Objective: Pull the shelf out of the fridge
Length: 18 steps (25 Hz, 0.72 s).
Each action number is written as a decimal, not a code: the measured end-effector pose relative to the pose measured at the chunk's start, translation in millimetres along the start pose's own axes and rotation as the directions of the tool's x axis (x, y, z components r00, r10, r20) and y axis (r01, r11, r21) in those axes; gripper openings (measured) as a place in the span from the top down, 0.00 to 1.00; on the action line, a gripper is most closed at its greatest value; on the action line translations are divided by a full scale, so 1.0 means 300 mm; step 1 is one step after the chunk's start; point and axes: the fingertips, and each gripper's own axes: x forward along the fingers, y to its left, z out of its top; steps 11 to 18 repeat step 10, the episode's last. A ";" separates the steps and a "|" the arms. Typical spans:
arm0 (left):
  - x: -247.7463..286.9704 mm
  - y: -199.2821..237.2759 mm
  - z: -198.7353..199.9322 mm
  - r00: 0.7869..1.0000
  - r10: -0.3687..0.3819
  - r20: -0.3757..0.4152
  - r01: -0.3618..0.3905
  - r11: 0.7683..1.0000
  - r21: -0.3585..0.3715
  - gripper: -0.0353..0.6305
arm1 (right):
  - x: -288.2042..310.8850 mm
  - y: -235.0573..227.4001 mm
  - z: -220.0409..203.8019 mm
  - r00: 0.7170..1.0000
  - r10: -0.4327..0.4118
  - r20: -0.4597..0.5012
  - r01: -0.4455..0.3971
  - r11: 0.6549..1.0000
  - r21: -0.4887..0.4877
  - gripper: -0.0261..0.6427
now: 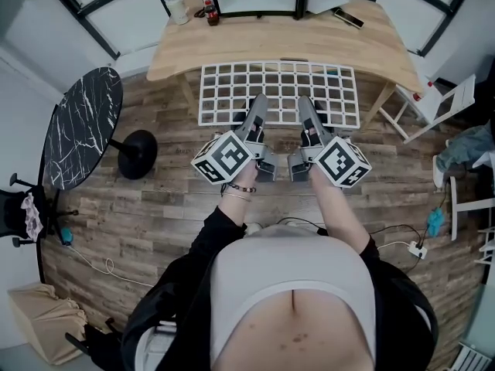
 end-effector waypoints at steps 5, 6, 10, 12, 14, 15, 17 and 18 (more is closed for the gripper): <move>-0.003 0.000 -0.003 1.000 0.000 -0.002 0.000 1.000 -0.006 0.76 | -0.002 0.002 -0.002 1.000 0.001 0.000 -0.001 1.000 -0.001 0.75; -0.003 0.001 -0.003 1.000 0.001 -0.001 -0.001 1.000 -0.005 0.76 | -0.002 0.003 -0.002 1.000 0.003 -0.001 -0.003 1.000 -0.002 0.75; 0.001 0.000 0.001 1.000 -0.002 0.004 0.002 1.000 -0.007 0.76 | 0.001 0.002 0.004 1.000 0.000 0.001 0.000 1.000 -0.008 0.75; 0.001 0.000 0.001 1.000 -0.002 0.004 0.002 1.000 -0.007 0.76 | 0.001 0.002 0.004 1.000 0.000 0.001 0.000 1.000 -0.008 0.75; 0.001 0.000 0.001 1.000 -0.002 0.004 0.002 1.000 -0.007 0.76 | 0.001 0.002 0.004 1.000 0.000 0.001 0.000 1.000 -0.008 0.75; 0.001 0.000 0.001 1.000 -0.002 0.004 0.002 1.000 -0.007 0.76 | 0.001 0.002 0.004 1.000 0.000 0.001 0.000 1.000 -0.008 0.75; 0.001 0.000 0.001 1.000 -0.002 0.004 0.002 1.000 -0.007 0.76 | 0.001 0.002 0.004 1.000 0.000 0.001 0.000 1.000 -0.008 0.75; 0.001 0.000 0.001 1.000 -0.002 0.004 0.002 1.000 -0.007 0.76 | 0.001 0.002 0.004 1.000 0.000 0.001 0.000 1.000 -0.008 0.75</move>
